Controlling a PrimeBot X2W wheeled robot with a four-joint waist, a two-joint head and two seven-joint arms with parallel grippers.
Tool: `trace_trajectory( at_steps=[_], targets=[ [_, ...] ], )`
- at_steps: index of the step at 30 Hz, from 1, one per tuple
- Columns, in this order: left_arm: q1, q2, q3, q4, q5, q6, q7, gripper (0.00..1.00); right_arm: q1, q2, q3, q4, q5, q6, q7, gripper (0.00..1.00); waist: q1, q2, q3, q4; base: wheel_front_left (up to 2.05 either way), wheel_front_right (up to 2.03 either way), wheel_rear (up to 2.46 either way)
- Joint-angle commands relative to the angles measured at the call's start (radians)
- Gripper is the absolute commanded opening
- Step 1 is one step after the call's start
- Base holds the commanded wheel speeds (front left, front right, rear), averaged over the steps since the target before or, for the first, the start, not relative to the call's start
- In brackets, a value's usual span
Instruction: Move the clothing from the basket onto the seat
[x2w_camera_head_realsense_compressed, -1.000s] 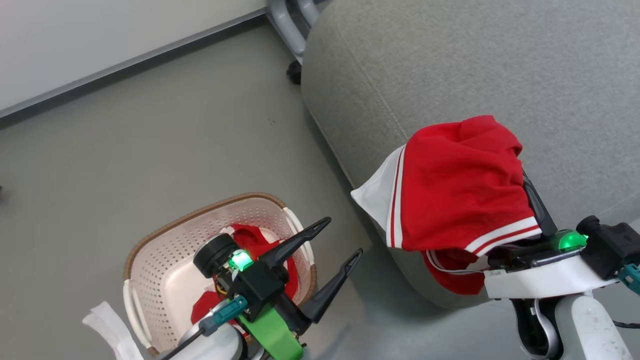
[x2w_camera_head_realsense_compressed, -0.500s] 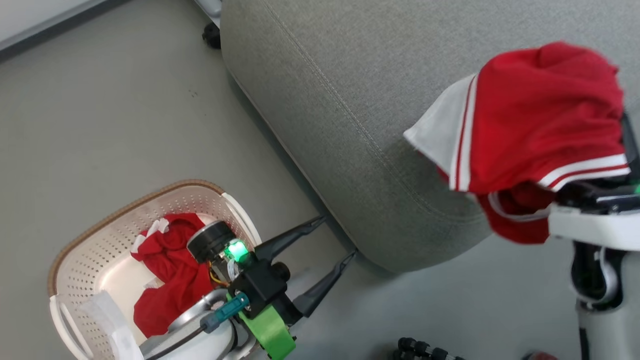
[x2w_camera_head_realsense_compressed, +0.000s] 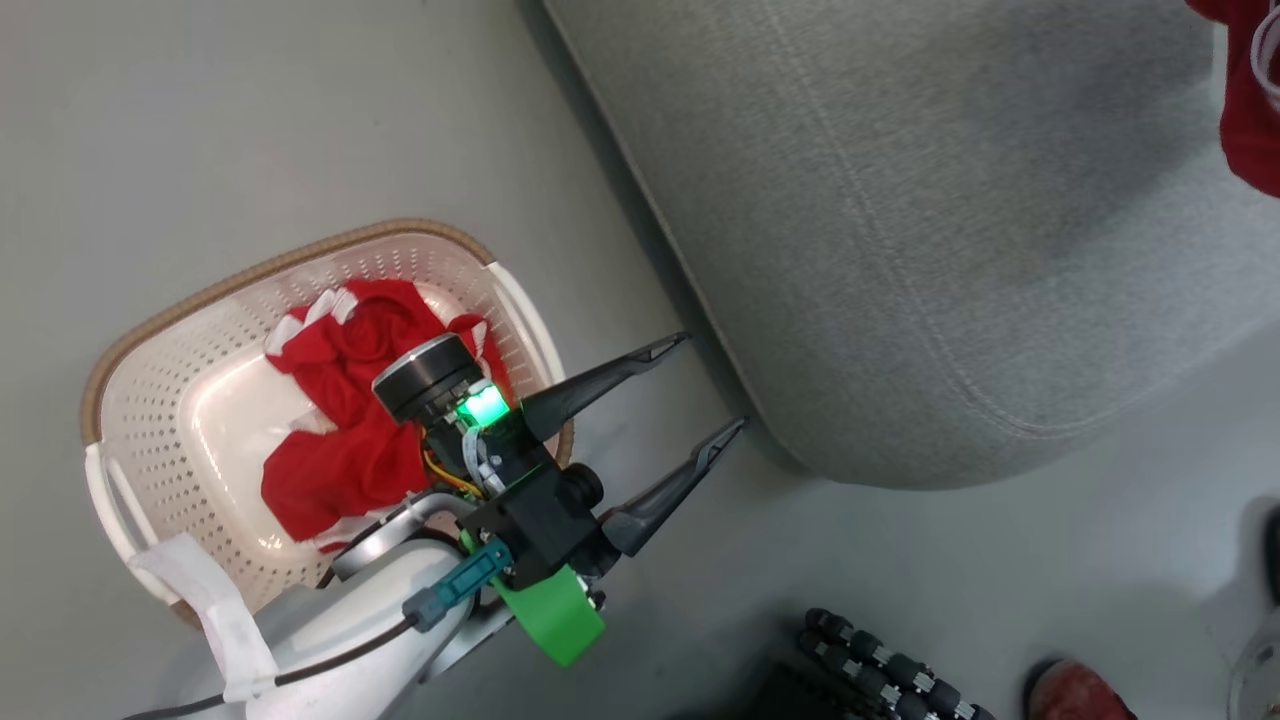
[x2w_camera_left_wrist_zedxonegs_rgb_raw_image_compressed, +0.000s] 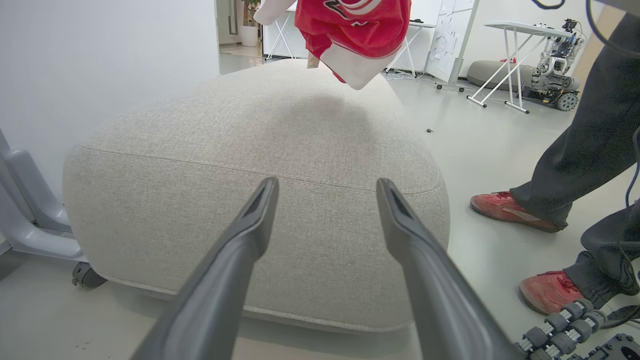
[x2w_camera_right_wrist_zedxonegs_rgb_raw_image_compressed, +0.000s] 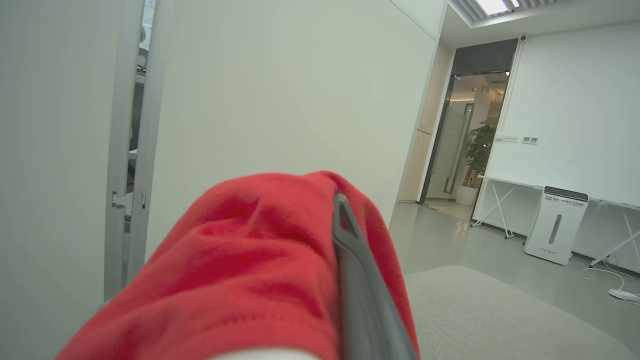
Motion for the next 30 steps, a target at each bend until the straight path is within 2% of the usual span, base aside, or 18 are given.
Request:
trace_trajectory(
  at_steps=[1, 6, 9, 10, 11, 12, 14, 18, 22, 26, 30],
  targets=[
    [-0.024, -0.004, 0.003, 0.002, 0.005, -0.003, -0.001, 1.0, -0.035, -0.013, -0.016, 0.035, -0.01, -0.001, -0.003, 0.0, -0.0002, -0.0001, 0.152, 0.157, 0.0, 0.0, 0.0],
    [-0.047, -0.037, 0.016, 0.002, 0.006, -0.003, -0.001, 1.0, -0.158, -0.025, -0.107, 0.263, -0.041, -0.001, -0.003, 0.0, -0.0002, -0.0001, 0.184, 0.226, 0.0, 0.0, 0.0],
    [-0.046, -0.057, 0.027, 0.005, 0.016, -0.003, -0.001, 1.0, -0.18, -0.024, -0.134, 0.359, -0.062, -0.001, -0.002, 0.0, -0.0002, -0.0001, 0.181, 0.256, 0.0, 0.0, 0.0],
    [-0.041, -0.063, 0.033, 0.008, 0.019, -0.003, -0.001, 1.0, -0.181, -0.021, -0.146, 0.389, -0.07, -0.001, -0.003, 0.26, -0.0002, -0.0001, 0.177, 0.266, 0.0, 0.0, 0.0],
    [-0.036, -0.07, 0.04, 0.009, 0.022, -0.003, -0.001, 1.0, -0.173, -0.02, -0.153, 0.409, -0.084, -0.001, -0.003, 0.26, -0.0002, -0.0001, 0.172, 0.273, 0.0, 0.0, 0.0],
    [-0.027, -0.078, 0.051, 0.011, 0.026, -0.003, -0.001, 1.0, -0.164, -0.019, -0.164, 0.42, -0.098, -0.001, -0.003, 1.0, -0.0002, -0.0001, 0.165, 0.279, 0.0, 0.0, 0.0],
    [-0.003, -0.099, 0.081, 0.014, 0.027, 0.0, -0.001, 1.0, -0.128, -0.008, -0.168, 0.423, -0.124, -0.001, -0.003, 1.0, -0.0002, -0.0001, 0.147, 0.289, 0.0, 0.0, 0.0],
    [0.043, -0.138, 0.137, 0.025, 0.052, 0.001, -0.001, 1.0, -0.017, 0.03, -0.17, 0.346, -0.146, -0.001, -0.003, 1.0, -0.0002, -0.0001, 0.084, 0.307, 0.0, 0.0, 0.0],
    [0.122, -0.187, 0.229, 0.041, 0.051, 0.024, -0.001, 1.0, 0.154, 0.064, -0.088, 0.254, -0.076, -0.001, -0.003, 1.0, -0.0002, -0.0001, -0.012, 0.322, 0.0, 0.0, 0.0],
    [0.226, -0.24, 0.334, 0.048, 0.046, 0.037, -0.001, 1.0, 0.31, 0.076, -0.025, 0.186, -0.05, -0.001, -0.003, 1.0, -0.0002, -0.0001, -0.126, 0.335, 0.0, 0.0, 0.0],
    [0.328, -0.29, 0.443, 0.05, 0.062, 0.05, -0.001, 1.0, 0.448, 0.074, 0.089, 0.124, 0.005, -0.001, -0.002, 1.0, -0.0002, -0.0001, -0.24, 0.357, 0.0, 0.0, 0.0]
  ],
)
